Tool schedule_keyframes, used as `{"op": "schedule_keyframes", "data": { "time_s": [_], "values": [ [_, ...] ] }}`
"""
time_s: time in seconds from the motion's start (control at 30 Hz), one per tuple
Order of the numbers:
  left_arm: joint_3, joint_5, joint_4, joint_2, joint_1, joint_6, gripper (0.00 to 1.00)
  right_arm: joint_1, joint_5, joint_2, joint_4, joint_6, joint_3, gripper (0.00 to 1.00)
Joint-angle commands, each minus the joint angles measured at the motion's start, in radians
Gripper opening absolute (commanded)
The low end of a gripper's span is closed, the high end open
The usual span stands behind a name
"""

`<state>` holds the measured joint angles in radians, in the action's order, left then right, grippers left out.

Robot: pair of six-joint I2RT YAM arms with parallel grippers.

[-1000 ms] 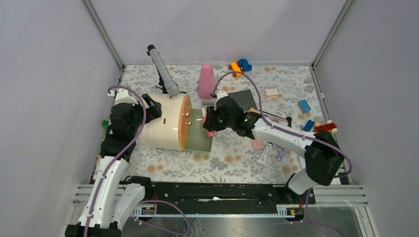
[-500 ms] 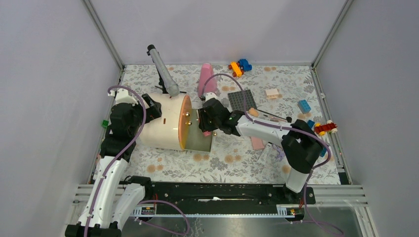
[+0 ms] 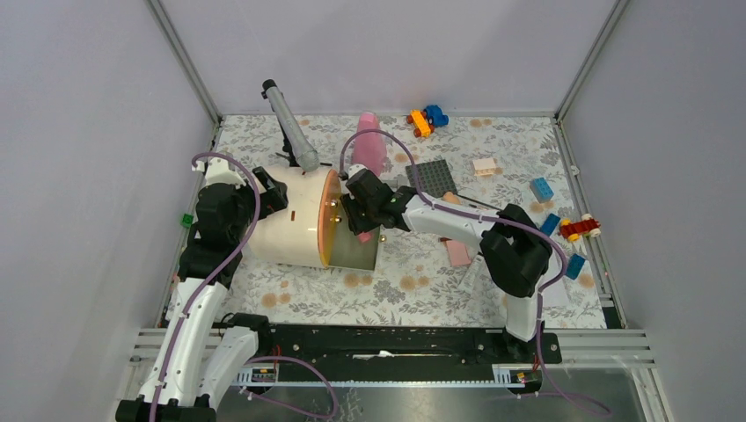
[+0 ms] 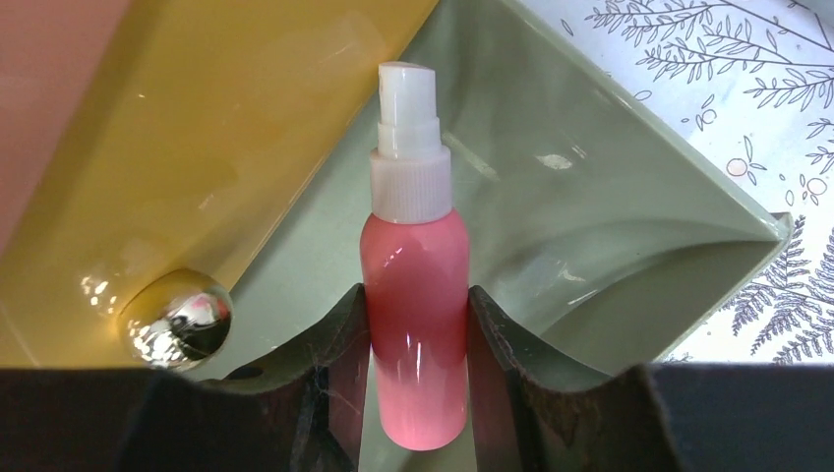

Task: Organize the makeup
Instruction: Place the makeup in the drawer, then pick up the makeup from the center of the board.

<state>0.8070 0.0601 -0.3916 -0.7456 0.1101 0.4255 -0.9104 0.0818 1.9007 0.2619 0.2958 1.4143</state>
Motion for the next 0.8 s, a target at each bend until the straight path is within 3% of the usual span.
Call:
{"op": "schedule_keyframes", "data": {
  "time_s": [0.0, 0.13, 0.2, 0.3, 0.6, 0.77],
  "values": [
    [-0.025, -0.003, -0.081, 0.003, 0.008, -0.034, 0.99, -0.008, -0.028, 0.023, 0.076, -0.027, 0.063, 0.22],
    [-0.025, -0.005, -0.081, 0.003, 0.008, -0.034, 0.99, -0.008, -0.004, 0.002, 0.076, -0.033, 0.049, 0.38],
    [-0.025, -0.005, -0.081, 0.002, 0.008, -0.034, 0.99, -0.008, 0.007, -0.013, 0.076, -0.041, 0.045, 0.53],
    [-0.025, -0.005, -0.081, 0.001, 0.008, -0.035, 0.99, -0.008, 0.015, -0.034, 0.074, -0.049, 0.039, 0.65],
    [-0.024, -0.005, -0.081, 0.002, 0.008, -0.036, 0.99, -0.008, 0.075, -0.13, 0.074, -0.05, 0.02, 0.68],
    [-0.025, -0.007, -0.081, 0.004, 0.008, -0.035, 0.99, -0.008, 0.211, -0.262, 0.073, -0.009, -0.033, 0.69]
  ]
}}
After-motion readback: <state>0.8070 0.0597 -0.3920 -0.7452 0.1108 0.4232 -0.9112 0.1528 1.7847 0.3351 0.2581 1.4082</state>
